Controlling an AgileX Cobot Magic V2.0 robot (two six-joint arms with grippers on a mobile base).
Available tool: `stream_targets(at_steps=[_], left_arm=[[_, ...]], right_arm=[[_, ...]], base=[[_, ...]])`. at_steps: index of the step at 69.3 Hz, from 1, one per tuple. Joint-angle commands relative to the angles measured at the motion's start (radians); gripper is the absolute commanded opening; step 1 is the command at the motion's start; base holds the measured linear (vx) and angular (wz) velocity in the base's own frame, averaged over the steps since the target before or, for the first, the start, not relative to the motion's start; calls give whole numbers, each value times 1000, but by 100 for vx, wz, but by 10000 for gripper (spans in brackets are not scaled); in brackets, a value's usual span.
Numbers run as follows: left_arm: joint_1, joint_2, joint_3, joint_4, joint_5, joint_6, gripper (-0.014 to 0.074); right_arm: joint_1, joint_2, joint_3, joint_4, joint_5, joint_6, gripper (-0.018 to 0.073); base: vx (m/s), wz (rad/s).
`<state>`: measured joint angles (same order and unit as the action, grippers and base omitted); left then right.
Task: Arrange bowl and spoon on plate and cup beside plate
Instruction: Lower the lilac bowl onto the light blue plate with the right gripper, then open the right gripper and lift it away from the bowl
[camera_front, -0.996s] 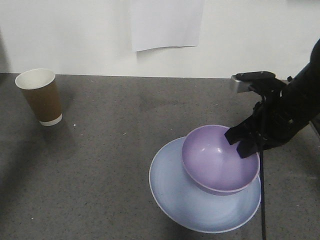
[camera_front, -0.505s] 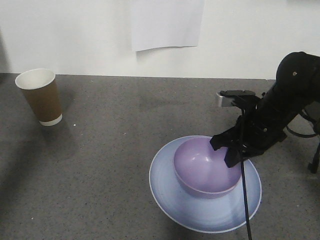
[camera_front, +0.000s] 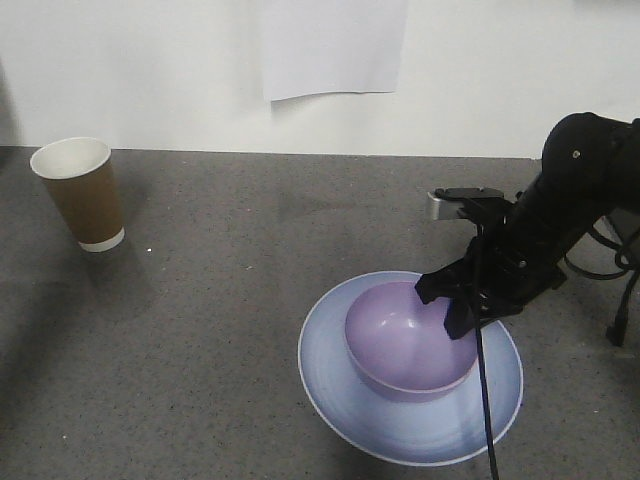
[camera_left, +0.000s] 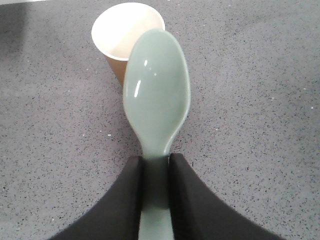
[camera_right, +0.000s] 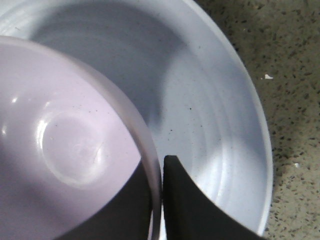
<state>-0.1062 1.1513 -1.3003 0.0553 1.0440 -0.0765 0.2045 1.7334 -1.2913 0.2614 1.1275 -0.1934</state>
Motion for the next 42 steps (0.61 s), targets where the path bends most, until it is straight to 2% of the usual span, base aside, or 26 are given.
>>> stream_targets(at_steps=[1,27,33,42], left_arm=[[-2,-17,-26,1,-58,-4,-8],[-2,-17,-26,1,-58,-4,-8],[-2,-17,-26,1,-58,-4,-8],[-2,-17,-26,1,-58,-4,-7]], right_arm=[[-1,-39,-25,20,-11,-1,111],[-2,-50,-26,8,-9,8,435],[-2,-71,-28,-23,-9,13,481],[-3,-119,-28,-75,-8,47,494]], base=[[0,0],[0,0],[0,0],[0,0]])
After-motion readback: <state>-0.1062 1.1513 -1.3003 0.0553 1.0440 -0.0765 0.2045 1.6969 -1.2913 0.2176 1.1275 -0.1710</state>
